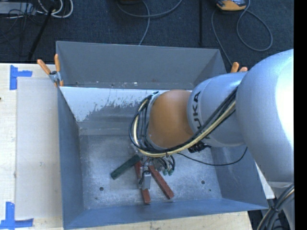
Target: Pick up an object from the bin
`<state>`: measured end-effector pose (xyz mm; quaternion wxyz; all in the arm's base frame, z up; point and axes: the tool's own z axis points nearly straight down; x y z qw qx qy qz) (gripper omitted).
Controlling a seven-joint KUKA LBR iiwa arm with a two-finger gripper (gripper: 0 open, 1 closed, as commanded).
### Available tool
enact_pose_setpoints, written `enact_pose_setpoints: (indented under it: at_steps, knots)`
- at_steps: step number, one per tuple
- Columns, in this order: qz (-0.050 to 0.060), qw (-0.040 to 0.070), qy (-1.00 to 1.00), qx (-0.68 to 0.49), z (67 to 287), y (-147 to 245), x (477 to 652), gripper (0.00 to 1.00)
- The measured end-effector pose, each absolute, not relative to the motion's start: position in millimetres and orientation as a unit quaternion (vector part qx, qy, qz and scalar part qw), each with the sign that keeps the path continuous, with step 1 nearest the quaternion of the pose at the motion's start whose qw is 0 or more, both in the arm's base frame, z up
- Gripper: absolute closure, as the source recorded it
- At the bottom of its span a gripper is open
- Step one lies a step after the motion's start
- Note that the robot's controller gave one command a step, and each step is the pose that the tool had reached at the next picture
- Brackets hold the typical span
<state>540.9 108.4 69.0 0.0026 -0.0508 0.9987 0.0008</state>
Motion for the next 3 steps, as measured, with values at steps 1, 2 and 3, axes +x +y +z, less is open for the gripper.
enact_pose_setpoints:
  at_steps: [1, 2, 3]
  knots:
    - [0.000, 0.001, 0.996, -0.088, 70.8, 124.9, 578.8, 0.00]
    - [0.000, 0.001, 0.996, -0.094, 70.9, 89.5, 592.8, 0.00]
    - [0.001, 0.001, 0.990, -0.144, 73.9, 124.3, 593.3, 0.00]
